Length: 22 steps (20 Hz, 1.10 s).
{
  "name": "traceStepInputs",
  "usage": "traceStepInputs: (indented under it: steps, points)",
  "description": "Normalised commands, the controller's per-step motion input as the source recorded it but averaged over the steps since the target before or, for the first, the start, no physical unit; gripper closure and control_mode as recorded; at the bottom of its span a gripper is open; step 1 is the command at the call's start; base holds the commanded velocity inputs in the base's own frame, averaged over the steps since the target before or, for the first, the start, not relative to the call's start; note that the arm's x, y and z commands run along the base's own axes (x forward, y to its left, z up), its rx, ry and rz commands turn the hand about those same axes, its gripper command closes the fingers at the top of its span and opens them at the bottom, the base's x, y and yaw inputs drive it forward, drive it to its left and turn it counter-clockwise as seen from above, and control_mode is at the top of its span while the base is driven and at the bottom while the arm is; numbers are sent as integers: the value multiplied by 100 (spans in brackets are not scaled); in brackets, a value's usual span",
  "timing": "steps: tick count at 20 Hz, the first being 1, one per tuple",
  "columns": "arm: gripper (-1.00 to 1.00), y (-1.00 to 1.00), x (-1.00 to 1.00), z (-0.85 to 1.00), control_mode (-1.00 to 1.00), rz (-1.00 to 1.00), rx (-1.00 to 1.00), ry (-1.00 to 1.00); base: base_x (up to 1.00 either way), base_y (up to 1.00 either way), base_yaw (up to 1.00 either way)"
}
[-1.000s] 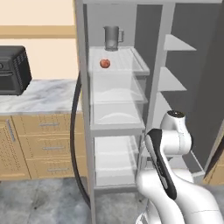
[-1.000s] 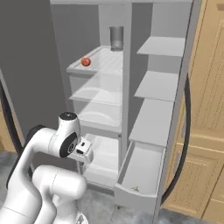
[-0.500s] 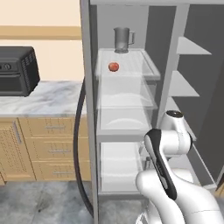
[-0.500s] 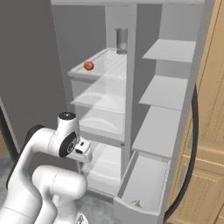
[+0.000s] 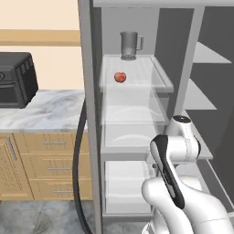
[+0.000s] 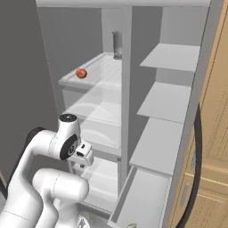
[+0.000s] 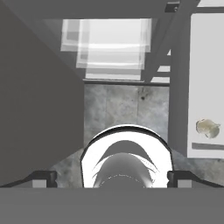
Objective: Take the garlic and peach from the fridge shelf and place them in the freezer drawer to begin freezing them.
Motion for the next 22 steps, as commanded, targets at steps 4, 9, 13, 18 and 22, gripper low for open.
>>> traceStepInputs:
  steps: [4, 9, 13, 18, 22]
  points:
    - [-100, 0, 0, 0, 100, 0, 0, 0, 11, 28, 0]
    - [-100, 0, 0, 0, 100, 0, 0, 0, 8, 37, 0]
    - [-100, 0, 0, 0, 100, 0, 0, 0, 30, 3, 0]
    - [-100, 0, 25, 67, -100, 5, 1, -18, 0, 0, 0]
    - [-100, 0, 25, 100, -100, 6, 0, -43, 0, 0, 0]
